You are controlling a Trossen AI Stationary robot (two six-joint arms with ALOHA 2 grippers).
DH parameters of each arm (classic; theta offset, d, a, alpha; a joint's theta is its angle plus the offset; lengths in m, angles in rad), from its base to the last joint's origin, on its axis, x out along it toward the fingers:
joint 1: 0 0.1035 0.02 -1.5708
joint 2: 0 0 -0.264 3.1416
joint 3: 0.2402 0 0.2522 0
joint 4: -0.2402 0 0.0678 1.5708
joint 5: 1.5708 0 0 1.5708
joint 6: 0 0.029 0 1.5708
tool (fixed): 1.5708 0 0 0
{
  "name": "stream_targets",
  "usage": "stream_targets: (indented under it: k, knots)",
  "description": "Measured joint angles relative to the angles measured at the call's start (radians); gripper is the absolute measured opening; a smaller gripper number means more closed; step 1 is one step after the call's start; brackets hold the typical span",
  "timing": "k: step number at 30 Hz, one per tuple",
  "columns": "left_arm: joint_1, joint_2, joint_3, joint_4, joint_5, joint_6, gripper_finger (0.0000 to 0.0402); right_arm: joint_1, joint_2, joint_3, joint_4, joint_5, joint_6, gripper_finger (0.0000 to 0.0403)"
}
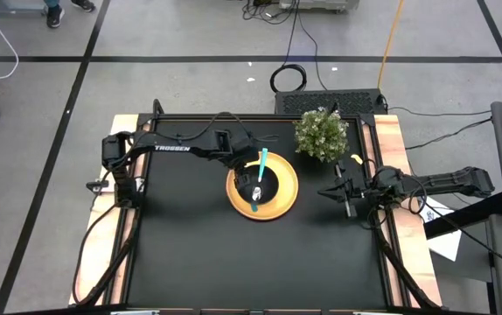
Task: Set table place
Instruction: Adjust the black bowl on the yellow plate
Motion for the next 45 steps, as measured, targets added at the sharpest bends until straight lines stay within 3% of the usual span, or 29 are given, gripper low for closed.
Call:
stream_targets:
  k: [16,29,45]
  knots:
    - [0.000,0.017,-0.001,0.013,0.000,0.020,0.0195,0.000,0.000,0.000,0.000,0.000,-0.004,0.0000]
    - [0.000,0.017,-0.001,0.018,-0.001,0.026,0.0097,0.000,0.000,0.000,0.001,0.000,-0.004,0.0000]
    - [-0.003,0.092,0.000,0.064,0.000,0.065,0.0036,0.000,-0.001,0.000,-0.002,0.000,-0.004,0.0000]
